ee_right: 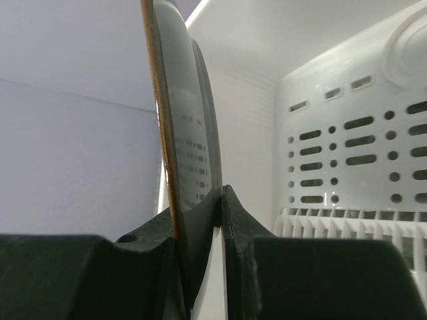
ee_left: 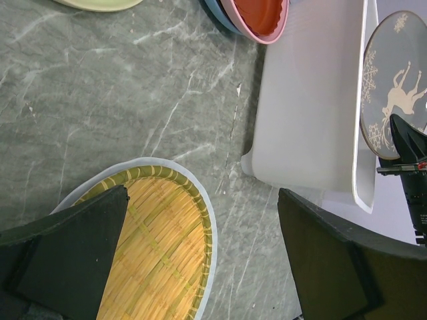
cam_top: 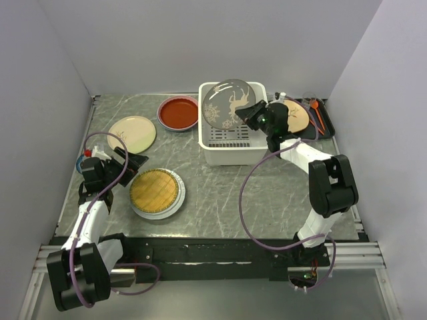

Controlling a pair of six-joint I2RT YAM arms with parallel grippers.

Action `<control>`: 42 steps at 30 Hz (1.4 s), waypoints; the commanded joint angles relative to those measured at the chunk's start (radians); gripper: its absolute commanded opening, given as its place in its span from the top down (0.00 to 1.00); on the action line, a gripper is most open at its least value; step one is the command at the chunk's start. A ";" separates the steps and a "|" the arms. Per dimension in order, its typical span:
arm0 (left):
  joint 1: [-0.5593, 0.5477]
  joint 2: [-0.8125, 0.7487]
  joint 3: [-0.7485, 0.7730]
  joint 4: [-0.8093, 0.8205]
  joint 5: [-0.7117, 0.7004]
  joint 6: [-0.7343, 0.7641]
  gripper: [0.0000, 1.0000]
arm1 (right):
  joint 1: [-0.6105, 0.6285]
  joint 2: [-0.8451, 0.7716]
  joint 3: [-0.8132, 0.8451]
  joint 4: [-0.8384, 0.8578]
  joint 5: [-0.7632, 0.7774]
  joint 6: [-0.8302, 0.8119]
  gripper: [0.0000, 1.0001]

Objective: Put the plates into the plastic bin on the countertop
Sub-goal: Place the plate in the plastic bin.

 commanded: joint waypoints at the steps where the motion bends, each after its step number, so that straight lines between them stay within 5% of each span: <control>1: 0.001 -0.002 0.003 0.034 0.018 0.029 0.01 | -0.023 -0.055 0.038 0.167 0.006 0.019 1.00; 29: 0.000 -0.006 0.003 0.018 0.009 0.041 0.01 | 0.047 0.134 0.348 -0.256 0.046 -0.193 1.00; 42: -0.002 0.012 -0.009 0.055 0.030 0.029 0.01 | 0.055 0.134 0.301 -0.328 0.034 -0.239 1.00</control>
